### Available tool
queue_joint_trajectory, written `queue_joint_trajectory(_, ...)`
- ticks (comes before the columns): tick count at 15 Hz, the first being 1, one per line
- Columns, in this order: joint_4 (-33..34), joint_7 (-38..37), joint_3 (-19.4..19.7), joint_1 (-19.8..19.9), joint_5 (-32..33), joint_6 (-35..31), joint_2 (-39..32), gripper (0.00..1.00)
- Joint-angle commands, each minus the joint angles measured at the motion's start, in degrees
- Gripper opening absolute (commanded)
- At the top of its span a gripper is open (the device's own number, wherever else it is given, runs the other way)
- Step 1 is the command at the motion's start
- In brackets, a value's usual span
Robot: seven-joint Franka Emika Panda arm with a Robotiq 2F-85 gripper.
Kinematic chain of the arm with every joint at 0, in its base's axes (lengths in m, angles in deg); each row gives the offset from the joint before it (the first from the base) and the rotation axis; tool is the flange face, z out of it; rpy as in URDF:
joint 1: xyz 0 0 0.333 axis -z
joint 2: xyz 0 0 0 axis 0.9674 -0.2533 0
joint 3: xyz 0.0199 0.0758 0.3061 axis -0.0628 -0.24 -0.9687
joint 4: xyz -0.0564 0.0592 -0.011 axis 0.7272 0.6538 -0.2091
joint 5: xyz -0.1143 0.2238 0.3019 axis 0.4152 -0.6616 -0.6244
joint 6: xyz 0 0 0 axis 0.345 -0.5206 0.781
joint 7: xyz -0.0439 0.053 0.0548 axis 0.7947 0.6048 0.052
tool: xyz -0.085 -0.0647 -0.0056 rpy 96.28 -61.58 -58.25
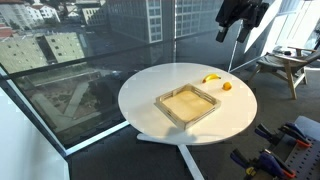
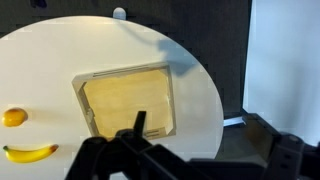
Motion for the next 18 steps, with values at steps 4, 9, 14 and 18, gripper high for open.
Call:
queue_joint_trajectory(4, 4.05, 3.05, 1.43, 0.29, 2.00, 1.41, -3.46, 1.00)
queue_joint_trajectory(9, 5.24, 5.58, 2.91, 0.48, 2.12, 1.60, -4.95, 1.00)
queue_joint_trajectory(14, 5.94, 8.72, 5.21, 1.53, 2.77, 0.66, -6.42, 1.00)
queue_joint_trajectory(18, 6.46, 11.00, 6.75, 2.70, 4.25, -0.81, -8.11, 1.00)
